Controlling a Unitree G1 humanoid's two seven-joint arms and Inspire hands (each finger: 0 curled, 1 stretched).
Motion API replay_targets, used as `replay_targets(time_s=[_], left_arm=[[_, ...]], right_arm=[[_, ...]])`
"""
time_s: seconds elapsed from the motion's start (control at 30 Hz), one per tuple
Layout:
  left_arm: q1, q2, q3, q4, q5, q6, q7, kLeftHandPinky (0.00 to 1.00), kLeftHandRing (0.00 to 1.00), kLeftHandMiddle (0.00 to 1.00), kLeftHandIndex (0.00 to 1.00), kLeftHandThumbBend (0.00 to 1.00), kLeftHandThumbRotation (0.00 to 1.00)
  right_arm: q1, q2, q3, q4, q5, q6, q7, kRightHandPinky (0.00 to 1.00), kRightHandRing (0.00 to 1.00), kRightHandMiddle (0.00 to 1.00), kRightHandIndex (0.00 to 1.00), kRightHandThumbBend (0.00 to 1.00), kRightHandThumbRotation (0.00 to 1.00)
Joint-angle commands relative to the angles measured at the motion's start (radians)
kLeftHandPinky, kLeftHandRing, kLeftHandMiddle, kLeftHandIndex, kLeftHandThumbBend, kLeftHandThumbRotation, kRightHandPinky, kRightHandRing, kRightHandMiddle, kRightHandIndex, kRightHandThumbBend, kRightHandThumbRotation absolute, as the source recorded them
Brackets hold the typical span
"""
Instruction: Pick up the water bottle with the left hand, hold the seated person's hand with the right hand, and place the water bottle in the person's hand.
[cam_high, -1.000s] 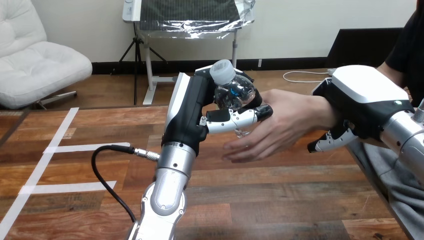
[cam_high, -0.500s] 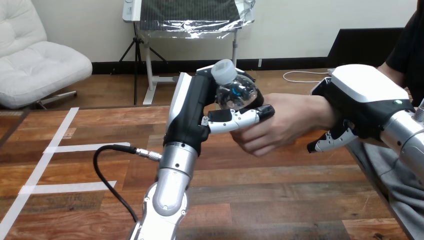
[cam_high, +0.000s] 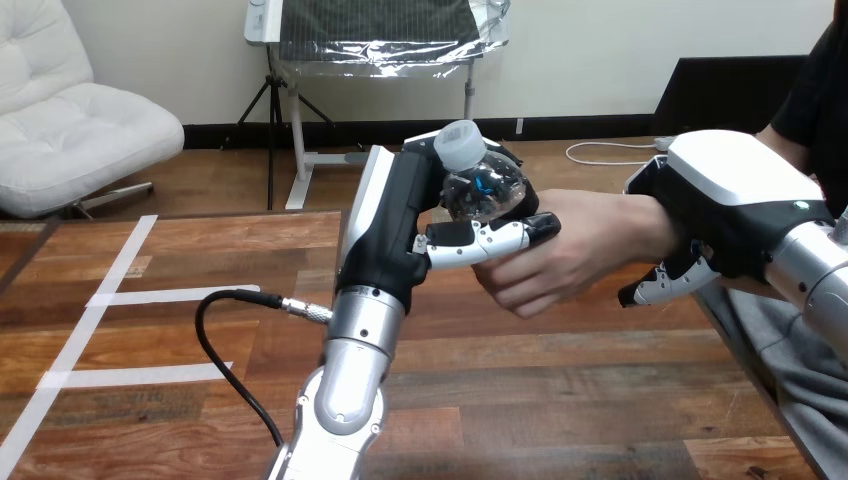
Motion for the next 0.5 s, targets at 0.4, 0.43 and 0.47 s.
replay_targets(time_s=[0.4, 0.43, 0.47], left_arm=[[-0.039, -0.056, -0.044, -0.013, -0.009, -0.05, 0.002, 0.4, 0.4, 0.42, 0.46, 0.63, 0.0], [-0.039, -0.056, -0.045, -0.012, -0.009, -0.051, 0.003, 0.4, 0.39, 0.42, 0.46, 0.63, 0.0], [-0.039, -0.055, -0.045, -0.013, -0.008, -0.048, 0.002, 0.4, 0.39, 0.42, 0.46, 0.63, 0.0]], right_arm=[[-0.029, -0.018, -0.059, -0.017, -0.003, -0.023, -0.023, 0.22, 0.3, 0.4, 0.43, 0.8, 0.0], [-0.028, -0.019, -0.06, -0.016, -0.005, -0.026, -0.025, 0.23, 0.31, 0.41, 0.44, 0.81, 0.0], [-0.027, -0.02, -0.059, -0.012, -0.01, -0.03, -0.029, 0.23, 0.31, 0.42, 0.45, 0.81, 0.0]])
